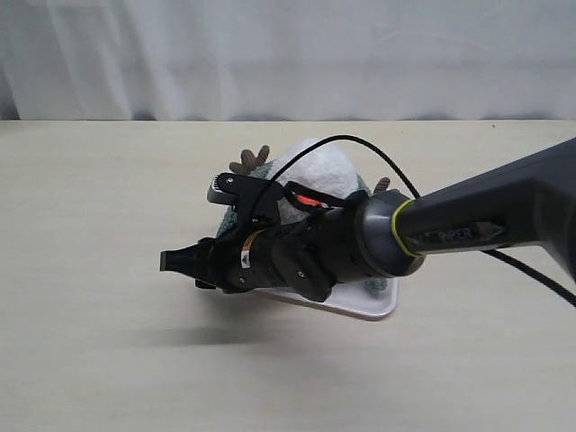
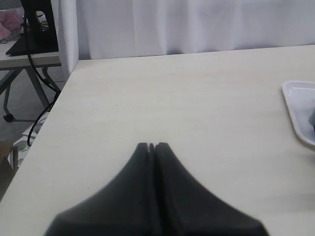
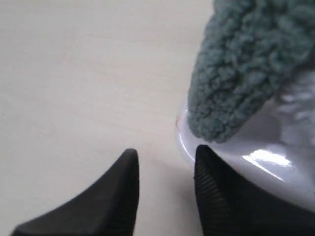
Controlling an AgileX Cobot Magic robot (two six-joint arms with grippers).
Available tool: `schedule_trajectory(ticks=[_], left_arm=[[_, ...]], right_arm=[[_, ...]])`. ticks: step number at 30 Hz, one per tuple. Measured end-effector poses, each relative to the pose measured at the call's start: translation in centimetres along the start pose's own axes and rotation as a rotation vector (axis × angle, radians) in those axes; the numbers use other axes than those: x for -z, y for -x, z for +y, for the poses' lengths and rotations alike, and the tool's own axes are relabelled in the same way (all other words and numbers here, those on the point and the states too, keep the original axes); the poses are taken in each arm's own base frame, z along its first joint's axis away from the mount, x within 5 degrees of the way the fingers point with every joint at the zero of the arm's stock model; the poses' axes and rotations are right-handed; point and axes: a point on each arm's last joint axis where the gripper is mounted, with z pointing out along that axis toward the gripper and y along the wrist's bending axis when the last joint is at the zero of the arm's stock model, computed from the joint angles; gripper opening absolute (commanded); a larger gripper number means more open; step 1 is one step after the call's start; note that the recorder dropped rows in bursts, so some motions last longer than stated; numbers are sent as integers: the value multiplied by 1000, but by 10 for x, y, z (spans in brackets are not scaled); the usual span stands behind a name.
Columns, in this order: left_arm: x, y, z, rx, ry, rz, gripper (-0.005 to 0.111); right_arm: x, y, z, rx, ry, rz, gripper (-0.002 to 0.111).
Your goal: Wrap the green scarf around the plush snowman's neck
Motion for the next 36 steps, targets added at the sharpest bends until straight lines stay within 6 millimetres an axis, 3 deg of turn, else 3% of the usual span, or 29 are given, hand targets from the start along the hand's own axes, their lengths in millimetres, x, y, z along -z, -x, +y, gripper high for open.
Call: schedule_trajectory(ticks=[3, 11, 16, 21, 28, 36], left_arm=[[0, 0, 0, 0, 0, 0, 0], [0, 0, 0, 0, 0, 0, 0], [0, 0, 0, 0, 0, 0, 0], [0, 0, 0, 2, 0, 0, 0], [0, 0, 0, 2, 0, 0, 0], [0, 0, 0, 2, 0, 0, 0]], right_arm=[[0, 0, 0, 0, 0, 0, 4], [0, -7, -6, 59, -59, 75, 4], [17, -10, -6, 190, -136, 201, 4], [47, -9, 9, 349, -170, 275, 4], [82, 4, 32, 474, -156, 201, 4], [88, 42, 65, 508, -185, 132, 4]])
